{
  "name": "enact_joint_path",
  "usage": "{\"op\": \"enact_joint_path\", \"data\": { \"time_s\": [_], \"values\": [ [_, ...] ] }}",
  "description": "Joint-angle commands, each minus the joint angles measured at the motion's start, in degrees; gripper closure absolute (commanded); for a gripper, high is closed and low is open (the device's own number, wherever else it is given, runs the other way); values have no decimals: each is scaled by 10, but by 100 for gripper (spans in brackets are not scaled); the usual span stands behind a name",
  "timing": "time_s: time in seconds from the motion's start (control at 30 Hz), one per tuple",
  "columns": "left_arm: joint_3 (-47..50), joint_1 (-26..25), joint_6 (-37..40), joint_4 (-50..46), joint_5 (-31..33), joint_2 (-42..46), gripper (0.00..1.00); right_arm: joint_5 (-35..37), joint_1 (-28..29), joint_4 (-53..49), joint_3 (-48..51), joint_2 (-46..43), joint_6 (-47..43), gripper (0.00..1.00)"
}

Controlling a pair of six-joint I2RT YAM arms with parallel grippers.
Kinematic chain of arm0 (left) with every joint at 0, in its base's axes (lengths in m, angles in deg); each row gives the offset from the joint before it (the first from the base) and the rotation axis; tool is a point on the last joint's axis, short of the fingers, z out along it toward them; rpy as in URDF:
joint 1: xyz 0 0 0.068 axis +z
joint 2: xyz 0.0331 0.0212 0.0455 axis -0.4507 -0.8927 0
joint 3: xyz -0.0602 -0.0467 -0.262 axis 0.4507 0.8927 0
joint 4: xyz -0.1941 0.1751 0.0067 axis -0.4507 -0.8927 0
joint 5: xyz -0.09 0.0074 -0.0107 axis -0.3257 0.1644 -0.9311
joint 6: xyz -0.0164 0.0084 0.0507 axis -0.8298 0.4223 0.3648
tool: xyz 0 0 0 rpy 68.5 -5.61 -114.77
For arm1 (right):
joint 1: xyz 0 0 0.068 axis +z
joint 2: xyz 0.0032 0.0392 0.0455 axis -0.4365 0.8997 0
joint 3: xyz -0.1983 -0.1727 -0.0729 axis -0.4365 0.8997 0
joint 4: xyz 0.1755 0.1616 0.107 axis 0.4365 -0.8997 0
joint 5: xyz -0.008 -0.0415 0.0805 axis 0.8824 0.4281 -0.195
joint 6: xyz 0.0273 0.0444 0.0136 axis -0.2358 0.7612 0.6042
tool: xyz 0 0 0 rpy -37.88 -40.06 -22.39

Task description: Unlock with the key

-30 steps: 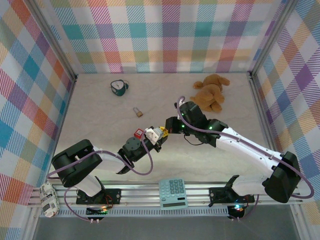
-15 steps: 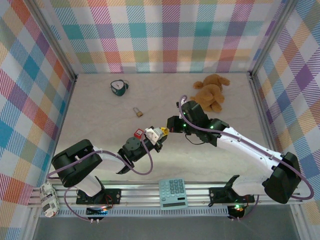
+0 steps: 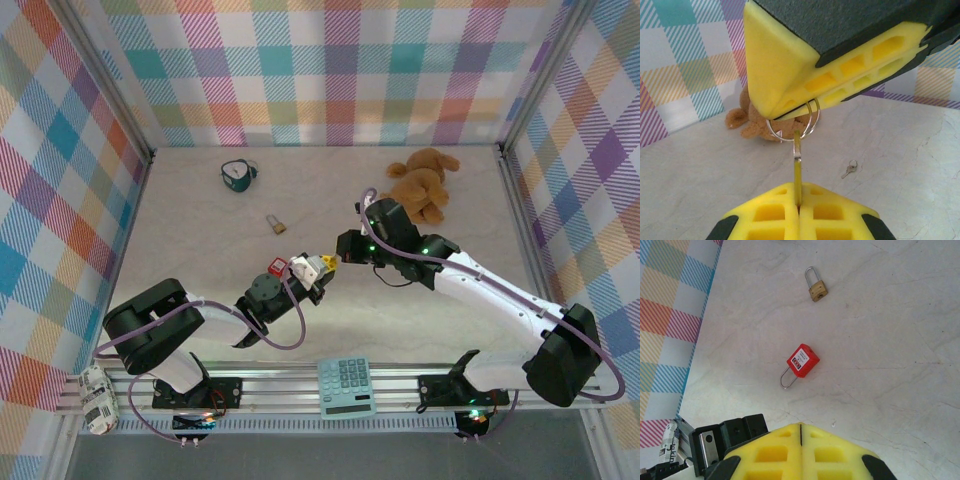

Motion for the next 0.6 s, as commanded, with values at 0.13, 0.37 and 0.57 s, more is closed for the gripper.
{"op": "enact_joint_path", "data": {
  "time_s": [0.13,0.37,0.57],
  "values": [
    [6,5,-2,33,-19,11,100,49,-29,0,6,2,-13,98],
    [9,7,-2,31,-33,18,100,40,-33,10,17,-3,-10,98],
    [12,12,-5,29,-38,24,100,36,-33,11,27,3,-11,98]
  ]
}}
